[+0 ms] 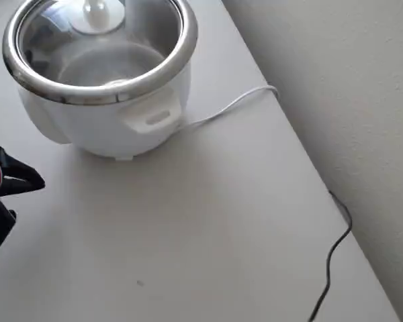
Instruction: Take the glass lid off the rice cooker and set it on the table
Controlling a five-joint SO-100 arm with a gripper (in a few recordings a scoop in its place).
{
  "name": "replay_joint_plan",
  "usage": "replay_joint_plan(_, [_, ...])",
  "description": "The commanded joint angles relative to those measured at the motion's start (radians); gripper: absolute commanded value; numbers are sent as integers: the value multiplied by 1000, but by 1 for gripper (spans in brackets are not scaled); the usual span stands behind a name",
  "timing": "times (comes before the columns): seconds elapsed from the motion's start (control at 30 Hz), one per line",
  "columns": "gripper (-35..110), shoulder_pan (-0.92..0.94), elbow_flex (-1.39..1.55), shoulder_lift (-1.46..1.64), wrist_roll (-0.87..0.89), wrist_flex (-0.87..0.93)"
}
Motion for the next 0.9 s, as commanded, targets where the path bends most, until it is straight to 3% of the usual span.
replay_joint_plan(0.0, [0,153,-43,11,-150,12])
replay_joint_plan(0.1, [3,255,-117,9,-181,37])
replay_joint_plan(0.23, [7,284,-370,9,-233,201])
replay_joint_plan(0.5, [8,282,-884,-166,-146,318])
replay_joint_plan(0.67, [9,190,-1098,-296,-55,250])
replay_joint_plan(0.87, [14,-78,-1341,-543,51,199])
